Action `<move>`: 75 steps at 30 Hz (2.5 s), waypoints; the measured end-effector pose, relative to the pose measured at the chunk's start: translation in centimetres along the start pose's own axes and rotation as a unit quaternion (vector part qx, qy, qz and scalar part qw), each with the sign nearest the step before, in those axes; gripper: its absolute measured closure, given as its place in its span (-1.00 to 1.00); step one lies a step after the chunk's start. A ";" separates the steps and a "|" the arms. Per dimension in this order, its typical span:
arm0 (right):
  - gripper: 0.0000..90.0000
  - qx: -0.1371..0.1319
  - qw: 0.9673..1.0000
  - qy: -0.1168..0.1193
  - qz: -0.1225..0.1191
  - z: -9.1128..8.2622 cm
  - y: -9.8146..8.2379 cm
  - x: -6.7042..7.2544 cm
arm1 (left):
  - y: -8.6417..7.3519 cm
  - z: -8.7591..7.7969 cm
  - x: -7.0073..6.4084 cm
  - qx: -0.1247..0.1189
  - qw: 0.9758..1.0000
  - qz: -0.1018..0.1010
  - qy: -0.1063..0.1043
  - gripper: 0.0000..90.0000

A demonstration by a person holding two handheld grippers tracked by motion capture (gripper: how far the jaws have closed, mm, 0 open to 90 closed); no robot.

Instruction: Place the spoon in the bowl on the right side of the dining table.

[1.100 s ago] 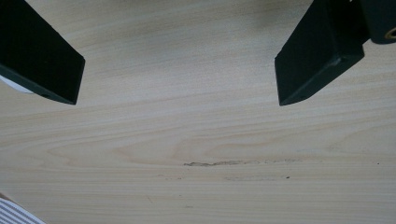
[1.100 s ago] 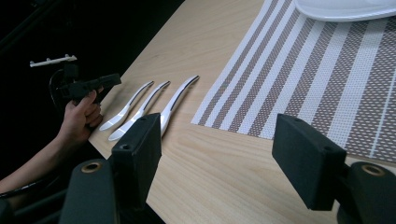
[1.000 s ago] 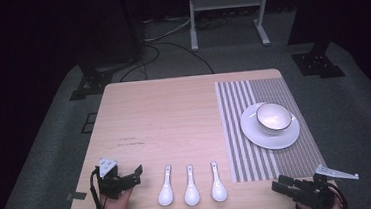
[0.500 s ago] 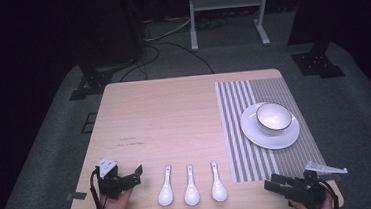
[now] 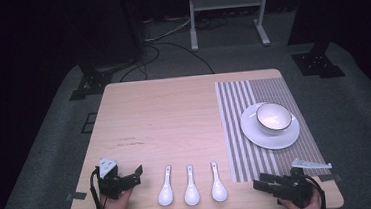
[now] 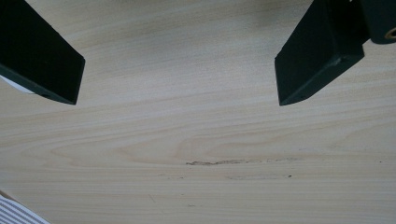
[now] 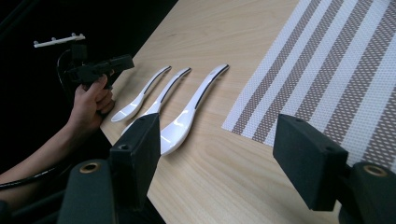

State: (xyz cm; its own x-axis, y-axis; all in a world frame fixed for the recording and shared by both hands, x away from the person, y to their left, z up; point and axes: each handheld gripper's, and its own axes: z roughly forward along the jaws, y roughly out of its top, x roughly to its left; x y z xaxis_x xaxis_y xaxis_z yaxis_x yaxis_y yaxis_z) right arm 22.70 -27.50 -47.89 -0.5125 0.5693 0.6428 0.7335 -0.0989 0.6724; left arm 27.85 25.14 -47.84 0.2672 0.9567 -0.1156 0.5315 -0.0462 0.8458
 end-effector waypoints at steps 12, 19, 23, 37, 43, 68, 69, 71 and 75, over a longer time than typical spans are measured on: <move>-0.29 0.011 1.000 0.013 0.012 1.9 1.0 0.1 | 0.0 0.0 0.0 0.001 1.000 0.002 -0.001 -1.00; -0.29 0.019 1.000 0.014 0.020 2.9 1.3 0.1 | 0.0 0.0 0.0 0.001 1.000 0.002 -0.001 -1.00; -0.29 0.020 0.999 0.016 0.022 3.3 1.5 0.2 | 0.0 0.0 0.0 0.001 1.000 0.002 -0.001 -0.99; -0.29 0.033 0.999 0.024 0.012 4.9 2.5 0.9 | 0.0 0.0 0.0 0.001 1.000 0.001 -0.001 -1.00; -0.29 0.038 0.999 0.026 0.011 5.5 2.8 1.1 | 0.0 0.0 0.0 0.001 1.000 0.001 -0.001 -0.99; -0.26 0.067 0.997 0.025 0.022 8.6 4.1 1.4 | 0.0 0.0 0.0 -0.001 1.000 -0.001 -0.003 -1.00; -0.25 0.070 0.997 0.024 0.024 8.9 4.2 1.5 | 0.0 0.0 0.0 -0.001 1.000 -0.001 -0.003 -0.99; -0.24 0.071 0.997 0.022 0.023 9.0 4.3 1.5 | 0.0 0.0 0.0 -0.001 1.000 -0.001 -0.003 -1.00; -0.22 0.076 0.997 0.018 0.026 9.6 4.5 1.6 | 0.0 0.0 0.1 -0.001 1.000 -0.001 -0.003 -0.99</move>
State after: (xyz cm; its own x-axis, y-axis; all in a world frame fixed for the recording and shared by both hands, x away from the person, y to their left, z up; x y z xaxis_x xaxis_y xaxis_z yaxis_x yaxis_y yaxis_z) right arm 29.45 -19.26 -47.38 -0.4863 0.5371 0.6892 0.8167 -0.0010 0.5771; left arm 27.86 25.20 -47.84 0.2714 0.9549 -0.1203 0.5300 -0.0439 0.8469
